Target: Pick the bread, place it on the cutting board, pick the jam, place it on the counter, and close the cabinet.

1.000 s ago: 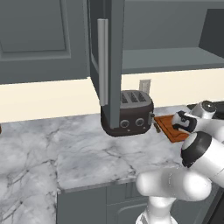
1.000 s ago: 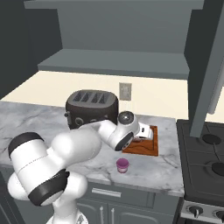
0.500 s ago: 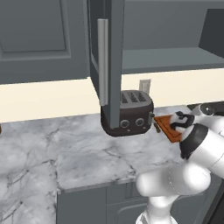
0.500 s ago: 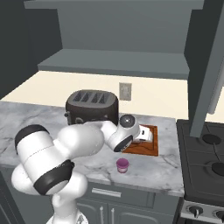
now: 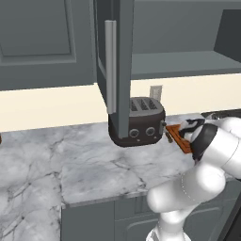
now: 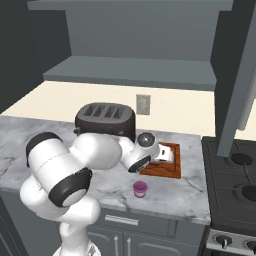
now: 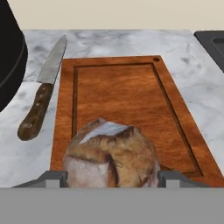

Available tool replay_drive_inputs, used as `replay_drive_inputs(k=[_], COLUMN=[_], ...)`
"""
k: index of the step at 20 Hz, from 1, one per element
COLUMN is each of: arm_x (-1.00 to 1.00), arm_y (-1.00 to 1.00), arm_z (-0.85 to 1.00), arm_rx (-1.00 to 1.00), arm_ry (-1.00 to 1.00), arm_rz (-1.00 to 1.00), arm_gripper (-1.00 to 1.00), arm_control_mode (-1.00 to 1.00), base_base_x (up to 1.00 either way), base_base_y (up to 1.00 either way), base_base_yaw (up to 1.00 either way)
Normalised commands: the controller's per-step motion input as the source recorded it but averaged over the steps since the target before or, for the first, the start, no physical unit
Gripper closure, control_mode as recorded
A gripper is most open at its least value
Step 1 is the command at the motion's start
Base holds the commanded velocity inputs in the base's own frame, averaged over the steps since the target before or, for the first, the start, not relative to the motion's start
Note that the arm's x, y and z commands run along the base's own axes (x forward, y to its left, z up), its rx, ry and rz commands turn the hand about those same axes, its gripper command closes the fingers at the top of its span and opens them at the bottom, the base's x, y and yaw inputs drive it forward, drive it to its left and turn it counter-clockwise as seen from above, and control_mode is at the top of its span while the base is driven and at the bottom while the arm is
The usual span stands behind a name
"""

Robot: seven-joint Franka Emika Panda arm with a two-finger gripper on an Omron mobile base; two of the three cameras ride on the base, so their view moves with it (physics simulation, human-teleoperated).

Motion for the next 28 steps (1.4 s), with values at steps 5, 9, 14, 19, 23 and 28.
replay_drive_inputs(k=[5, 9, 14, 19, 23, 28], arm_x=[0.24, 0.22, 0.16, 0.07, 0.05, 0.01], arm_y=[0.00, 0.00, 0.00, 0.00, 0.00, 0.00], arm_z=[-0.11, -0.09, -0.12, -0.16, -0.16, -0.11], arm_rx=[0.01, 0.02, 0.02, 0.01, 0.00, 0.00], arm_ry=[0.00, 0.00, 0.00, 0.00, 0.00, 0.00], arm_rz=[0.01, 0.02, 0.01, 0.00, 0.00, 0.00], arm_gripper=[1.00, 1.00, 1.00, 1.00, 1.00, 1.00], arm_control_mode=[-1.00, -1.00, -1.00, -1.00, -1.00, -1.00], base_base_x=[0.00, 0.00, 0.00, 0.00, 0.00, 0.00], base_base_y=[0.00, 0.00, 0.00, 0.00, 0.00, 0.00], base_base_yaw=[0.00, 0.00, 0.00, 0.00, 0.00, 0.00])
